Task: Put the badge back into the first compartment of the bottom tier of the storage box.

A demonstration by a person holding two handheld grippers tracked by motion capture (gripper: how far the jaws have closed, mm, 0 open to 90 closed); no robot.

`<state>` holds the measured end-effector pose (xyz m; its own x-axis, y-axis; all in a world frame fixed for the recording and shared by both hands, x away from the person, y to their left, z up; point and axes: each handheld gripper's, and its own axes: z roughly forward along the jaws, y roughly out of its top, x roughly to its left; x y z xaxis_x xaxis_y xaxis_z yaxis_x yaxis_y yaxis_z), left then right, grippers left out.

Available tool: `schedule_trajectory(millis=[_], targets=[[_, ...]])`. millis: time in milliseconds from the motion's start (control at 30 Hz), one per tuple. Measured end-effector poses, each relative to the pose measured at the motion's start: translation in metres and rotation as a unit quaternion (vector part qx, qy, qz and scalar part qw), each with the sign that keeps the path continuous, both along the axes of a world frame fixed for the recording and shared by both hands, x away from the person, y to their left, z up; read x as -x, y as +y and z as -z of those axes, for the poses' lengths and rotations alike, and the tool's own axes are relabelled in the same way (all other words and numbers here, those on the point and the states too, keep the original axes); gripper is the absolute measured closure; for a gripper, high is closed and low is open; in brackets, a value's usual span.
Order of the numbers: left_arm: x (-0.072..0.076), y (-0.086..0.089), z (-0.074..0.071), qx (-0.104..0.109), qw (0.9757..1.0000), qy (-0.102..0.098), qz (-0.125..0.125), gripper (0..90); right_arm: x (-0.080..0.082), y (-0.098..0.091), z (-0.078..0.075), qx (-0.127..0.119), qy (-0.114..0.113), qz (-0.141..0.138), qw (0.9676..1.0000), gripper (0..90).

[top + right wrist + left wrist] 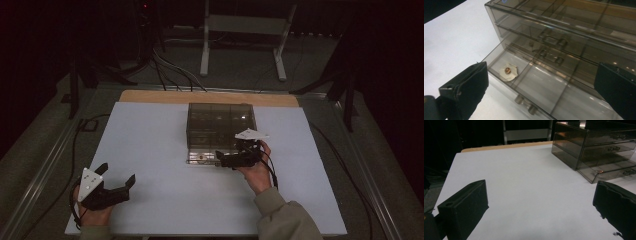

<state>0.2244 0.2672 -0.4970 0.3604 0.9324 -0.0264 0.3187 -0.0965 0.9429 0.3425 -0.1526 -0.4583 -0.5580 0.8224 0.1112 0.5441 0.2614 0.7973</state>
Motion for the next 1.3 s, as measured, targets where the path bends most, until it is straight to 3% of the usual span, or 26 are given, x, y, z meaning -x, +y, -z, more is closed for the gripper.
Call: schedule_trajectory(millis=[333, 500, 533, 733, 867, 1300], targets=[[0.001, 0.000, 0.000, 0.001, 1.0000, 0.000, -0.001, 0.7, 0.016, -0.027, 0.000, 0.003, -0.017, 0.015, 0.9997, 0.0], [0.001, 0.000, 0.000, 0.002, 1.0000, -0.001, -0.002, 0.7, 0.018, -0.030, 0.000, 0.004, -0.016, 0.018, 0.9997, 0.0], [0.001, 0.000, 0.000, 0.002, 1.0000, -0.001, -0.002, 0.7, 0.025, -0.045, 0.003, 0.005, -0.025, 0.031, 0.9992, 0.0], [0.001, 0.000, 0.000, 0.001, 1.0000, -0.001, -0.002, 0.7, 0.035, -0.067, 0.012, -0.005, -0.030, 0.054, 0.9981, 0.0], [0.001, 0.000, 0.000, 0.001, 1.0000, -0.001, -0.002, 0.7, 0.044, -0.081, 0.018, -0.019, -0.037, 0.067, 0.9969, 0.0], [0.000, -0.002, 0.001, -0.001, 1.0000, 0.001, 0.002, 0.7, 0.075, -0.115, 0.039, -0.029, -0.078, 0.088, 0.9927, 0.0]])
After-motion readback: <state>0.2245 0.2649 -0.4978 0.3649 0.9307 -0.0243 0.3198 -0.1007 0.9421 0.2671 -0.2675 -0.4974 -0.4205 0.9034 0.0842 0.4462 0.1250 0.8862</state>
